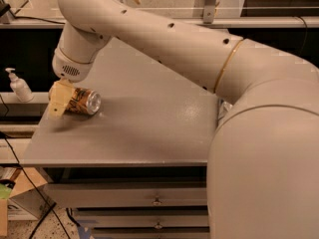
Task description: Place orange can upright
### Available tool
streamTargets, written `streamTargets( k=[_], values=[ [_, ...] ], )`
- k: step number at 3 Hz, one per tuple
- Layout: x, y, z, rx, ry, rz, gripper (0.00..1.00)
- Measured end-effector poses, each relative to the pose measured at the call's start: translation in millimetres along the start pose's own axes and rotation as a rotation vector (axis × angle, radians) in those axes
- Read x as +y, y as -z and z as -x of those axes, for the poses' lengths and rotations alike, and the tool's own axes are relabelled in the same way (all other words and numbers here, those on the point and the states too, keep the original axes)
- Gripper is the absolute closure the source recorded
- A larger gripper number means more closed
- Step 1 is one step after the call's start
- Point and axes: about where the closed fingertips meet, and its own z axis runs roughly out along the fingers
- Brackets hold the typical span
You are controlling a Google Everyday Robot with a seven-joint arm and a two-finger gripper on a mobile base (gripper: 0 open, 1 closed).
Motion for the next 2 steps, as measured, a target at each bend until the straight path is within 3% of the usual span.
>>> streamTargets(
  k=[2],
  values=[
    [-0.1,0.5,-11.6,0.057,-0.054,-0.007,0.64]
  ],
)
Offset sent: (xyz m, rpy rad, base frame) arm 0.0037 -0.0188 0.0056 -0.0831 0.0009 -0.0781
